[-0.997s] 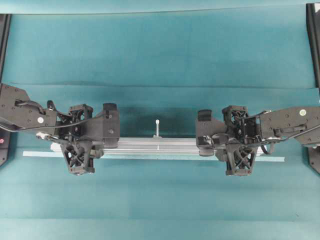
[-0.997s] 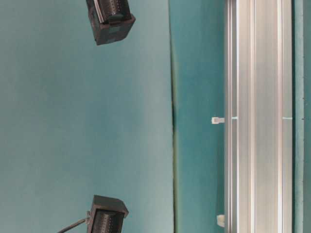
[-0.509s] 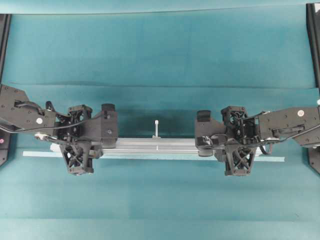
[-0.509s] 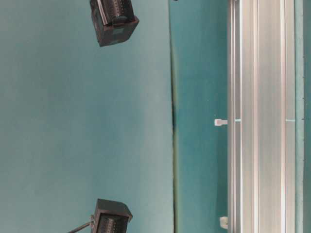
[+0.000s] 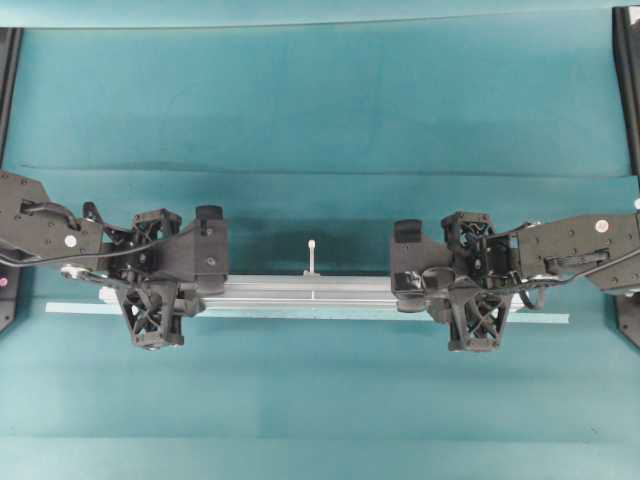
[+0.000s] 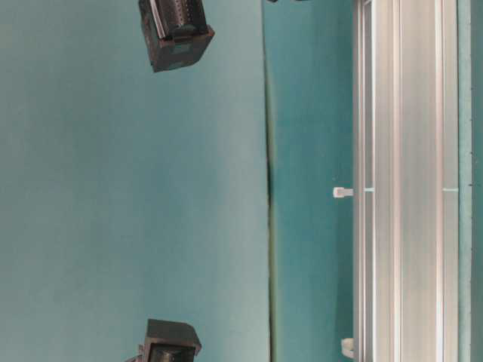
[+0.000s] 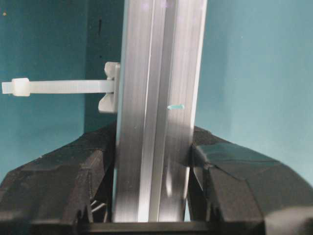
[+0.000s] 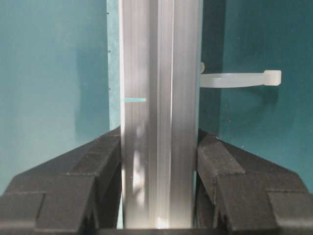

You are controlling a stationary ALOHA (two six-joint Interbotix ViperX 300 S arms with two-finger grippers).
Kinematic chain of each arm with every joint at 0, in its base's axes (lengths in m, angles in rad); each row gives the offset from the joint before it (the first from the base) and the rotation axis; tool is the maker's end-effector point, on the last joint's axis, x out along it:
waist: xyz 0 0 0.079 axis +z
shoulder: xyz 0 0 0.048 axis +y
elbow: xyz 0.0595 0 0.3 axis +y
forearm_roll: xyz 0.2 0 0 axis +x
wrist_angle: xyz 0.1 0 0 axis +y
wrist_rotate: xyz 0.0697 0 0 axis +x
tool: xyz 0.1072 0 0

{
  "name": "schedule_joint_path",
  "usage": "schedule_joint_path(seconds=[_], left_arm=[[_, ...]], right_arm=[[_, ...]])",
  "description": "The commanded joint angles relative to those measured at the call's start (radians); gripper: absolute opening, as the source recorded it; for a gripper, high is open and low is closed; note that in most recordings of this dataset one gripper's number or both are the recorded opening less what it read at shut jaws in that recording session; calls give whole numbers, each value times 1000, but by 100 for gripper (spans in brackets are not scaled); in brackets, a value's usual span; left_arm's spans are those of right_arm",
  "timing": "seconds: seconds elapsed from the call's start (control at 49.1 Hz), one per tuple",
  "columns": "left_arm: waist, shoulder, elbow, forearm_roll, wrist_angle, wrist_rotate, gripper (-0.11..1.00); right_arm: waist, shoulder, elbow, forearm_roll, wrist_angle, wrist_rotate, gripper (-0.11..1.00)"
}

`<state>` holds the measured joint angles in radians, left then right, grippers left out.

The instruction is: Lift the large metal rail with both hands.

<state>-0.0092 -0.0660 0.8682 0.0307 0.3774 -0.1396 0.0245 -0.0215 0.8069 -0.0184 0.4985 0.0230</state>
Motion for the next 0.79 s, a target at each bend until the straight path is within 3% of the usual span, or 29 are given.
schedule_joint_path(seconds=[0.0, 0.773], left_arm=[[17, 2, 0, -3, -15, -5, 36], [18, 14, 6, -3, -100, -5, 36]], right_arm=[[-3, 12, 12, 2, 15, 6, 38], [-9, 5, 37, 2, 11, 69, 39]])
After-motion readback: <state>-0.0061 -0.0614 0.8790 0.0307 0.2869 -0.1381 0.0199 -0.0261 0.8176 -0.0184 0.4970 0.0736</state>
